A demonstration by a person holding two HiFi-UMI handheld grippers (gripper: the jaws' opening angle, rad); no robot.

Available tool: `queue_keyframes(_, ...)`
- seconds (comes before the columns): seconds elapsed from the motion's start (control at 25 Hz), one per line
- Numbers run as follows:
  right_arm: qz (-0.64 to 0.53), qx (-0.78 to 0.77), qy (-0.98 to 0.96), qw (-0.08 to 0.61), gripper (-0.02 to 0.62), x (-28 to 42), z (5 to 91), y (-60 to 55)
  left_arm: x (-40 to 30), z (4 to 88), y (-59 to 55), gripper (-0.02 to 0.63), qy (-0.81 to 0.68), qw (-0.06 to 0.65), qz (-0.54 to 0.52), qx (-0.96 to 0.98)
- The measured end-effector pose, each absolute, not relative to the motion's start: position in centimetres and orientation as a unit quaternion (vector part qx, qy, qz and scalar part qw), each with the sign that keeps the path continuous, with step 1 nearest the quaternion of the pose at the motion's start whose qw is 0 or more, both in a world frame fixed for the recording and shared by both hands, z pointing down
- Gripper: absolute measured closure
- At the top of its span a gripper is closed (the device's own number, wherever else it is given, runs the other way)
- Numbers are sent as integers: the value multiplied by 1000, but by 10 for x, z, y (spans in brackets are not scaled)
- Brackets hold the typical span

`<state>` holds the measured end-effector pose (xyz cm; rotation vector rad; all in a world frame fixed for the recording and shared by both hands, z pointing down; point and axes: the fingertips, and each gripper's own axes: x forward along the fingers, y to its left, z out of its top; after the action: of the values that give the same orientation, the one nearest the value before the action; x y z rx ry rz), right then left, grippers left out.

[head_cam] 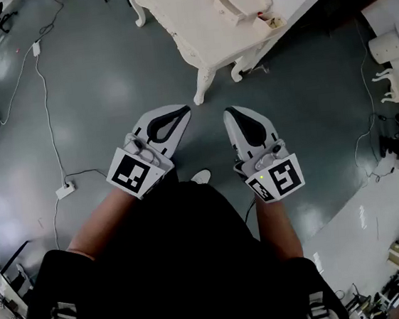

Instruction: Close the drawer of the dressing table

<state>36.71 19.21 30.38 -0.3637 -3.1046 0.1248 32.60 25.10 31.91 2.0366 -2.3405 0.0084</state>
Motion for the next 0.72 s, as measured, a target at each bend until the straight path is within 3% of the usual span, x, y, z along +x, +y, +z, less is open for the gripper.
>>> queue_keyframes(0.32,45,-125,-991,30,594,366,318,216,331,319,265,611,-752,22,-5,659)
queue_keyframes(0.72,51,-98,-993,38,594,312,315,232,278,313,283,611,-735,16,-7,678)
